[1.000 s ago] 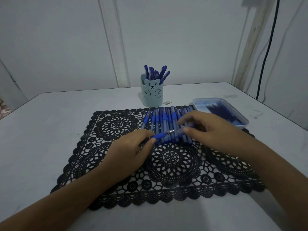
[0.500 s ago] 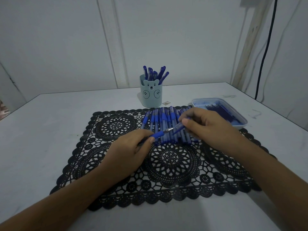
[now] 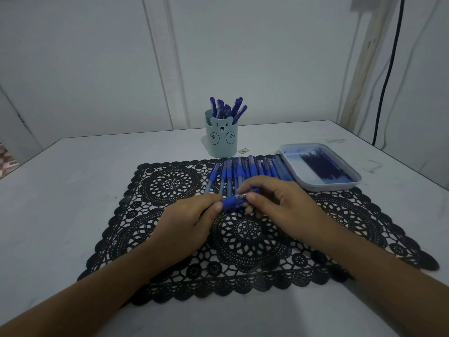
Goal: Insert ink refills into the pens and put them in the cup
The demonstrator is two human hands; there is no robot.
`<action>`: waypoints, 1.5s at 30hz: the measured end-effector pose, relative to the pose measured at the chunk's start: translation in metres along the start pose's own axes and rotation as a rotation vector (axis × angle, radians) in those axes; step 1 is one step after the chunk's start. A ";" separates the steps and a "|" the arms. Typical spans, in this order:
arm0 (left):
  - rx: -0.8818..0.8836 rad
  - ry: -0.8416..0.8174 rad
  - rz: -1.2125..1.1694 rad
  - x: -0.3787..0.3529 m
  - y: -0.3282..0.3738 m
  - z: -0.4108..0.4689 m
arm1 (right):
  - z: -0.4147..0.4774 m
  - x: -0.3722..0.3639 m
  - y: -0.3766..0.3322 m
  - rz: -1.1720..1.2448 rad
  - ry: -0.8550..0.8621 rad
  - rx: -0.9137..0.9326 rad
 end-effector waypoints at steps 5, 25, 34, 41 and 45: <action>0.066 0.062 -0.006 0.000 0.001 0.002 | 0.001 -0.001 -0.002 -0.057 0.062 0.063; 0.277 0.423 0.075 0.070 -0.034 0.108 | 0.024 0.011 0.038 -0.788 0.093 -0.112; 0.502 0.645 -0.129 0.070 -0.115 0.191 | 0.026 0.008 0.045 -0.814 0.060 -0.179; 0.498 0.327 -0.156 0.027 -0.112 0.193 | 0.027 0.008 0.047 -0.815 0.060 -0.175; 0.453 0.121 -0.059 0.027 -0.109 0.193 | 0.027 0.008 0.048 -0.811 0.061 -0.171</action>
Point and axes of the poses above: each hand's wrist, its own z-axis towards the middle knuckle, its own x-axis out of the back of the hand, y = z × x, the point moved 1 cm from there along z, towards the middle knuckle, and after that the axes turned 13 degrees about -x, right-handed, at the moved point
